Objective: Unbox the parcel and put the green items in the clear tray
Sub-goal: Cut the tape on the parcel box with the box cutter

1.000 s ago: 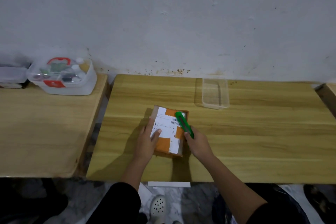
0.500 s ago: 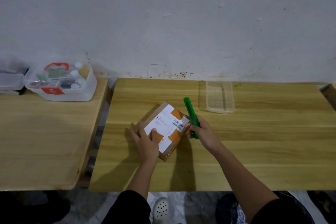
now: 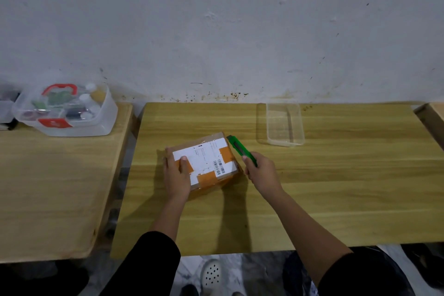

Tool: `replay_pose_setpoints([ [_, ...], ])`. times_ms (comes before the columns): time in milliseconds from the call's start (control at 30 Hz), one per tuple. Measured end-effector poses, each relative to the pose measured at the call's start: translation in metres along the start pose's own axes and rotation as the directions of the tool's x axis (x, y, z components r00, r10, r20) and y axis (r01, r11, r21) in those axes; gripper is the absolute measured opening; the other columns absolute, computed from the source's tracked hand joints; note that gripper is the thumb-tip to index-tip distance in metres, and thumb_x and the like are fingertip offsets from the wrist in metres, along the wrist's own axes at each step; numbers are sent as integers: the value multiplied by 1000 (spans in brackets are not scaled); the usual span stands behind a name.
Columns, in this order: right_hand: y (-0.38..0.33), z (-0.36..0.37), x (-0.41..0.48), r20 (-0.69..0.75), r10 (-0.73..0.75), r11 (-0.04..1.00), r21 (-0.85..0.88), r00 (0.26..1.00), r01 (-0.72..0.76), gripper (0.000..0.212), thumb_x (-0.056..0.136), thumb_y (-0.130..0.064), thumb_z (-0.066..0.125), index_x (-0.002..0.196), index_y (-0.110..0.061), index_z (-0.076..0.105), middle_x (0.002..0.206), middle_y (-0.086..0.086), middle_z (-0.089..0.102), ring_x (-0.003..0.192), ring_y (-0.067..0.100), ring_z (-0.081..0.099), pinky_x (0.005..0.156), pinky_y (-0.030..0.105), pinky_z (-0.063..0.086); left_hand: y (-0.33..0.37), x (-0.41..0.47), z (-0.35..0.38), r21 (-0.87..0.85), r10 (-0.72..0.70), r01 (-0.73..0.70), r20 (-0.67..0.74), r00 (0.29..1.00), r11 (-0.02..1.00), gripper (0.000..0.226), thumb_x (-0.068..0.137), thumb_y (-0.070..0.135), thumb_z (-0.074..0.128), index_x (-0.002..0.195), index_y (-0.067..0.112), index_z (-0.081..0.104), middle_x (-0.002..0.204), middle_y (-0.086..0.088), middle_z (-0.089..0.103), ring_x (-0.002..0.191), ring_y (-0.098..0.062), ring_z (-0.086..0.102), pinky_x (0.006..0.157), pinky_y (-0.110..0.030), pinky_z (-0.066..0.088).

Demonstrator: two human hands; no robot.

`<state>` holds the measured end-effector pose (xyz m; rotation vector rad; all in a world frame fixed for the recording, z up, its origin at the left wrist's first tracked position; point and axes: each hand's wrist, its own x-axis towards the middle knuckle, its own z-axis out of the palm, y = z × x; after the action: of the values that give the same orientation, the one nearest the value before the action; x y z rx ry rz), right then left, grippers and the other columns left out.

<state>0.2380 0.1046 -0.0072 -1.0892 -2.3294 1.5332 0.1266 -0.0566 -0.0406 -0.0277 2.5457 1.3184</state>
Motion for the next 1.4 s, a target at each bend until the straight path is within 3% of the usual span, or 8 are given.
replay_pose_setpoints([
  [267,-8,3,2,-30,-45,993,-112,999,41,22,96,-23,45,100,-7,60,72,8,58,58,14,49,49,25,36,-4,3,0,-19,-24,24,33,999,1000,58,96,41,34,147,33,6,152,-9,25,123,-33,47,88,-49,52],
  [433,-11,5,3,-38,-54,990,-133,998,49,23,96,-23,45,103,-7,59,75,8,58,58,10,49,47,22,34,-5,3,2,-15,-5,5,26,1000,1000,58,98,36,34,148,28,5,154,-9,21,126,-32,43,81,-34,45],
  [733,-15,3,3,-31,-55,986,-160,998,50,24,96,-24,44,101,-5,59,75,10,58,57,13,48,47,24,35,-8,3,2,-27,13,-13,21,1000,1000,58,97,37,35,147,30,7,151,-10,26,122,-32,47,82,-39,51],
  [933,-16,6,1,-18,-51,984,-172,999,47,24,96,-25,44,99,-6,59,77,12,61,65,19,54,51,28,40,-8,2,2,-54,10,-8,29,1000,999,57,97,39,34,147,31,6,152,-9,25,118,-29,50,67,-30,48],
  [1067,-20,6,2,-14,-41,982,-183,999,38,24,96,-24,44,97,-5,59,76,12,61,63,20,53,50,28,39,-7,2,2,-42,7,-6,25,1000,999,57,98,38,33,147,31,5,153,-8,22,123,-30,45,72,-30,44],
  [1233,-30,5,6,6,-19,969,-248,1000,20,23,96,-21,44,99,-4,58,79,11,59,62,18,52,46,25,36,-6,1,1,-33,-2,3,29,1000,999,58,97,39,33,147,32,3,153,-8,22,121,-30,47,74,-36,51],
  [1400,-45,-4,16,52,39,942,-335,998,-20,23,93,-19,45,89,-3,60,76,10,55,62,21,50,52,30,38,-3,-2,5,-27,-4,4,-16,1000,1000,57,98,37,32,148,28,6,152,-10,25,123,-29,45,69,-29,44],
])
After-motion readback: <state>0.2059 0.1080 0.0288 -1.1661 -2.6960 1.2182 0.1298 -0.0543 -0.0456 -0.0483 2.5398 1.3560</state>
